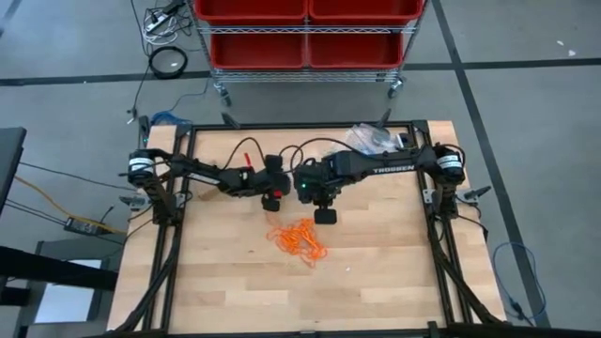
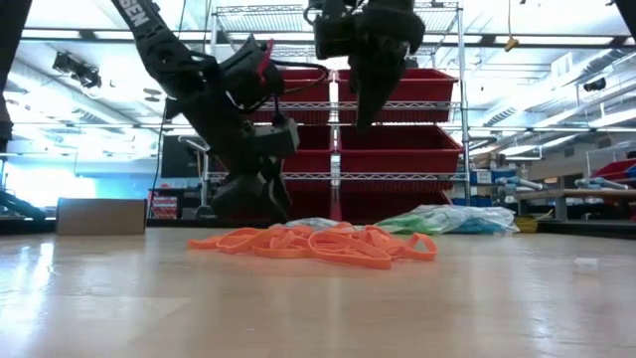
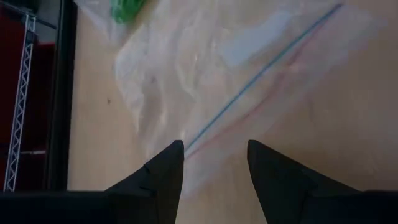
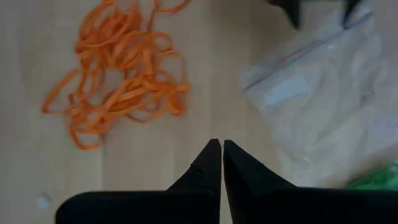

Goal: Sort rubber bands
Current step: Open the transparent zip bag

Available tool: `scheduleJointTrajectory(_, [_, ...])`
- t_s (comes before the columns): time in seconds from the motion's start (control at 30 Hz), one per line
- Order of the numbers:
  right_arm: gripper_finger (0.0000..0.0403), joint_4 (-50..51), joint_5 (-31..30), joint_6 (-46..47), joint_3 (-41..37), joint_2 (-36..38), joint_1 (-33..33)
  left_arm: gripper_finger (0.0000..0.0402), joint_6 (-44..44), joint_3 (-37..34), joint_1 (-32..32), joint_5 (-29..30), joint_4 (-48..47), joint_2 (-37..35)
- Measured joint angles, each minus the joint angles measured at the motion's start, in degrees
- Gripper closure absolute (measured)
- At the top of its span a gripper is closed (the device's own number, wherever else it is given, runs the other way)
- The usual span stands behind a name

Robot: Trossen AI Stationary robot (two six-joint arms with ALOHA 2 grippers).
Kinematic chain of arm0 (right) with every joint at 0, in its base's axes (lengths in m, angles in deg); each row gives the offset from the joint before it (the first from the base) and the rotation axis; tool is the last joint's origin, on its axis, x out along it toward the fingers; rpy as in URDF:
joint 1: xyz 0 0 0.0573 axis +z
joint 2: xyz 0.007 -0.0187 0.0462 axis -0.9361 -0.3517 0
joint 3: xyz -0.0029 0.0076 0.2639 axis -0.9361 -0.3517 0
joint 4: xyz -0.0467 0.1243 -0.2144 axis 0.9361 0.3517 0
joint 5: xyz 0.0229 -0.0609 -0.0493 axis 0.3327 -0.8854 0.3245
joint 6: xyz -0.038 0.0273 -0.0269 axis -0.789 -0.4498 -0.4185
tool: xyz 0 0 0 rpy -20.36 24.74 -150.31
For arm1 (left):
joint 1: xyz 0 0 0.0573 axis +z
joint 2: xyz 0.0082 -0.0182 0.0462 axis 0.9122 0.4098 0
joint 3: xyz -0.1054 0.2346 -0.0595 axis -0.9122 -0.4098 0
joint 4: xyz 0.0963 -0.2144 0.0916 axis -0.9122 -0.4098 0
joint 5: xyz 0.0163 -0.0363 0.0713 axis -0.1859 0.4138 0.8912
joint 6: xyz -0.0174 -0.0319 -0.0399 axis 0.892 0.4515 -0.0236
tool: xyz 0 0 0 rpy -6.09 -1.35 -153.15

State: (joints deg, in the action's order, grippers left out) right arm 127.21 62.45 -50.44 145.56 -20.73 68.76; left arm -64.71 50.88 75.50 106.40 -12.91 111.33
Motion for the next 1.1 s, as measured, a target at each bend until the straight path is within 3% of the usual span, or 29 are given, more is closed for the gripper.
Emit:
scheduleJointTrajectory(0.5, [0.0398,-0.11,-0.23,1.72,0.0,0.04,1.78,0.0216,-3.94,2.93,0.81,-2.8,-6.61,0.2])
scheduleJointTrajectory(0.8, [0.0401,-0.72,-0.21,1.74,0.0,0.04,2.19,0.0216,-6.18,2.93,2.28,-3.1,-2.68,0.55])
scheduleJointTrajectory(1.1, [0.0401,-1.44,-0.08,2.09,0.0,0.04,2.96,0.0233,-6.74,3.54,4.57,-5.34,-6.07,2.0])
